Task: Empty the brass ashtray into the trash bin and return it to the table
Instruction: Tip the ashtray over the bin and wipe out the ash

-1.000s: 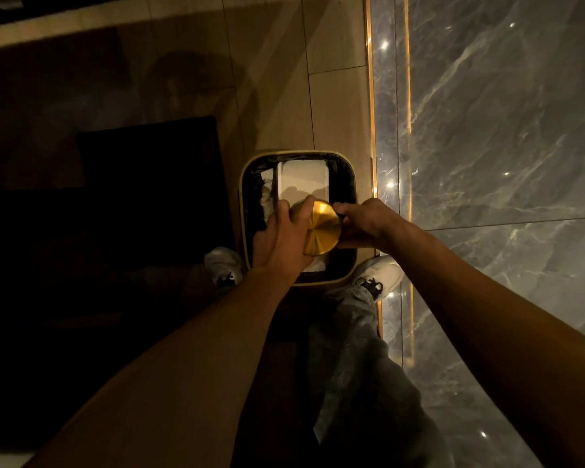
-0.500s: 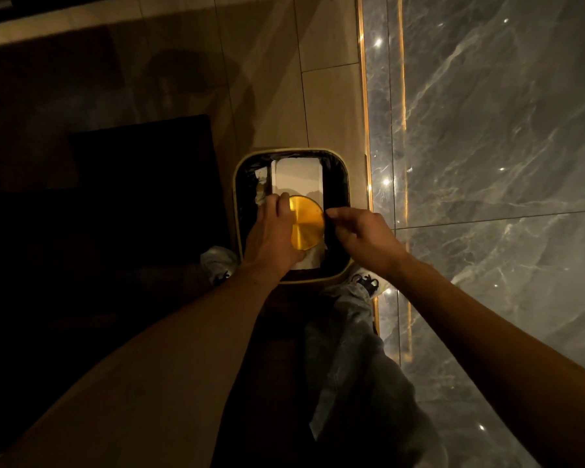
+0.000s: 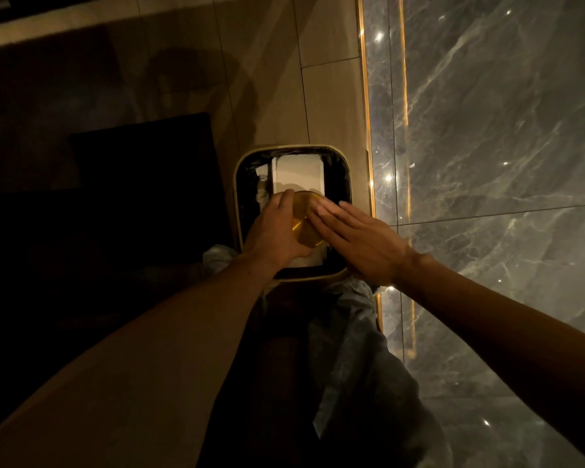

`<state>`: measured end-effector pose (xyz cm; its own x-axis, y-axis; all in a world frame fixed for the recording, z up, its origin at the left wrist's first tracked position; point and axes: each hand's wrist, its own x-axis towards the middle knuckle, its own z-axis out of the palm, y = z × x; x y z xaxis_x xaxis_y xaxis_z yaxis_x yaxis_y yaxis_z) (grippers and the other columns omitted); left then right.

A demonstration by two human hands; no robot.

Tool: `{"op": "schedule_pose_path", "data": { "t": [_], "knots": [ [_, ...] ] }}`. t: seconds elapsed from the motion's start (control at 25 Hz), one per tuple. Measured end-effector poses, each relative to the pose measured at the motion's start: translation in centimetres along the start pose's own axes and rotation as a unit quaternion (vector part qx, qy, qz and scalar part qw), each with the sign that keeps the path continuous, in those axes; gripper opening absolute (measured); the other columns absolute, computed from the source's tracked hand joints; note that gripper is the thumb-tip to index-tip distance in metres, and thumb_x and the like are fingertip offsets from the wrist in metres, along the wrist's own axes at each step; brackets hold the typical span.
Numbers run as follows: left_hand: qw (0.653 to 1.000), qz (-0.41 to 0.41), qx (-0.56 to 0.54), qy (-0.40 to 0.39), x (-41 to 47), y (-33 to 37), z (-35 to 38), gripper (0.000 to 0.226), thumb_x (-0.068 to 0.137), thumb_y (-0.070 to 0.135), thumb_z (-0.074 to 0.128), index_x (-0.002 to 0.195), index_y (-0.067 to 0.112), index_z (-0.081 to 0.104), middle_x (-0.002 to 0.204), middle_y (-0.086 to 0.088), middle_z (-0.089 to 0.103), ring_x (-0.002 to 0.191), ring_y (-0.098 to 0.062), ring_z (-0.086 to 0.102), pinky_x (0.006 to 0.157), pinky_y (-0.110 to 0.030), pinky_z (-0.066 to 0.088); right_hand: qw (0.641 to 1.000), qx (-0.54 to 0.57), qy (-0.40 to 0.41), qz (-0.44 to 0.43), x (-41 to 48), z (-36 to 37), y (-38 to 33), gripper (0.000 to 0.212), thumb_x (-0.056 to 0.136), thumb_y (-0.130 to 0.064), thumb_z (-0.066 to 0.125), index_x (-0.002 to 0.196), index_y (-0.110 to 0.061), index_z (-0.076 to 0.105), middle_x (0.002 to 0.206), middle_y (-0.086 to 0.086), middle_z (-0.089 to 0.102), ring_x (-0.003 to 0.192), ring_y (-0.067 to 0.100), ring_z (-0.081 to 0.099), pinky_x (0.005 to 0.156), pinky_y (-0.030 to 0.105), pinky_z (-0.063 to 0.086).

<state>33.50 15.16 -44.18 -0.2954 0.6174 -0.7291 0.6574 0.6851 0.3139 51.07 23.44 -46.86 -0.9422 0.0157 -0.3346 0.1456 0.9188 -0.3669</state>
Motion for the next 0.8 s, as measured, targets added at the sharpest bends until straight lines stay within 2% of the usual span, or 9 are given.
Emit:
{"op": "schedule_pose_path", "data": {
  "t": [0.16, 0.36, 0.48, 0.64, 0.8],
  "knots": [
    [1.000, -0.009, 0.004, 0.002, -0.1, 0.3, 0.0, 0.112, 0.062, 0.034, 0.089, 0.151, 0.013, 0.024, 0.155, -0.006, 0.031, 0.139, -0.028, 0.036, 0.108, -0.038, 0.037, 1.000, -0.022, 0.004, 0.004, -0.2, 0.2, -0.7, 0.076, 0.086, -0.015, 0.051, 0.153, -0.005, 0.014, 0.160, 0.018, 0.013, 0.148, 0.031, 0.011, 0.119, 0.044, 0.011],
    [1.000, -0.009, 0.015, 0.000, -0.1, 0.4, -0.4, 0.109, 0.063, 0.030, 0.089, 0.150, 0.013, 0.025, 0.155, -0.006, 0.032, 0.138, -0.030, 0.039, 0.106, -0.040, 0.038, 0.999, 0.013, 0.019, 0.027, 0.3, 0.6, -1.9, 0.082, 0.084, -0.011, 0.060, 0.152, -0.006, 0.015, 0.159, 0.017, 0.013, 0.148, 0.030, 0.013, 0.118, 0.044, 0.011],
    [1.000, -0.007, 0.012, -0.014, -0.2, 0.2, -0.4, 0.110, 0.063, 0.030, 0.089, 0.150, 0.013, 0.025, 0.155, -0.006, 0.031, 0.138, -0.030, 0.038, 0.107, -0.039, 0.038, 0.998, 0.027, 0.016, 0.050, 0.6, 1.2, -2.3, 0.081, 0.086, -0.011, 0.056, 0.153, -0.006, 0.010, 0.160, 0.016, 0.009, 0.149, 0.030, 0.010, 0.120, 0.044, 0.010],
    [1.000, -0.007, 0.015, -0.017, -0.4, 0.1, -0.5, 0.110, 0.062, 0.030, 0.090, 0.149, 0.012, 0.026, 0.155, -0.006, 0.032, 0.137, -0.030, 0.039, 0.106, -0.039, 0.039, 0.999, 0.029, 0.000, 0.030, 1.0, 1.2, -1.9, 0.078, 0.088, -0.015, 0.049, 0.154, -0.007, 0.008, 0.162, 0.017, 0.008, 0.150, 0.031, 0.007, 0.121, 0.046, 0.012],
    [0.999, -0.010, 0.021, -0.023, -0.3, 0.1, -0.2, 0.112, 0.061, 0.032, 0.090, 0.150, 0.013, 0.024, 0.155, -0.005, 0.031, 0.138, -0.029, 0.039, 0.108, -0.040, 0.038, 0.999, 0.019, 0.008, 0.032, 1.1, 1.1, -1.6, 0.078, 0.088, -0.015, 0.053, 0.153, -0.007, 0.011, 0.161, 0.017, 0.010, 0.149, 0.030, 0.009, 0.121, 0.045, 0.013]
  ]
}}
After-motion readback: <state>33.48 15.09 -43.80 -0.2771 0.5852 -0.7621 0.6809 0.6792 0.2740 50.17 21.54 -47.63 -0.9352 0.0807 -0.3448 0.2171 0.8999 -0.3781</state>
